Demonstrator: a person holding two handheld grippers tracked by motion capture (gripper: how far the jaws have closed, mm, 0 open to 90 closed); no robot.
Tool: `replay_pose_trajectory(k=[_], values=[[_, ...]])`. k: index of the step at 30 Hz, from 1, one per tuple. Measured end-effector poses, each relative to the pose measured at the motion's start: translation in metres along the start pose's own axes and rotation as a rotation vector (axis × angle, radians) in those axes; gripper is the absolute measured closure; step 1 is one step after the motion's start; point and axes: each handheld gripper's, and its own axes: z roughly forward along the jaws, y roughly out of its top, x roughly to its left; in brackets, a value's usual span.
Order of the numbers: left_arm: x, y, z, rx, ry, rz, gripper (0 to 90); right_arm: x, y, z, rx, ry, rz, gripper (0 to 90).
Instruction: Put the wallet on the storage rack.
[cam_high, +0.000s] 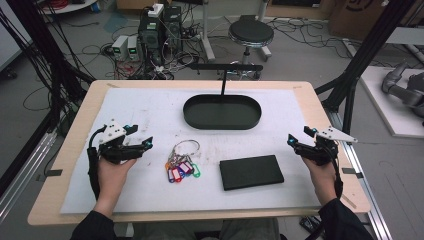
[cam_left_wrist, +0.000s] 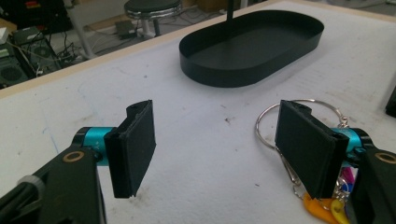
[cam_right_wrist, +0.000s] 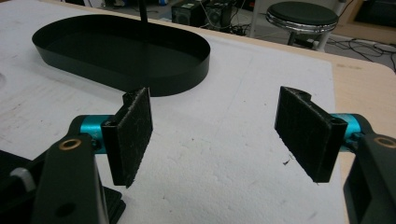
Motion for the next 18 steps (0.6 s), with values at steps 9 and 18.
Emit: replay_pose_trajectory(k=[9, 18], values=[[0.002, -0.002, 0.006, -0.006, 0.018, -0.042, 27.7, 0.000, 0.000, 0.005, 0.014, 0.003, -0.014, 28.1], [0.002, -0.002, 0.014, 0.009, -0.002, -0.085, 29.9, -0.001, 0.000, 0.006, 0.015, 0.004, -0.019, 28.1]])
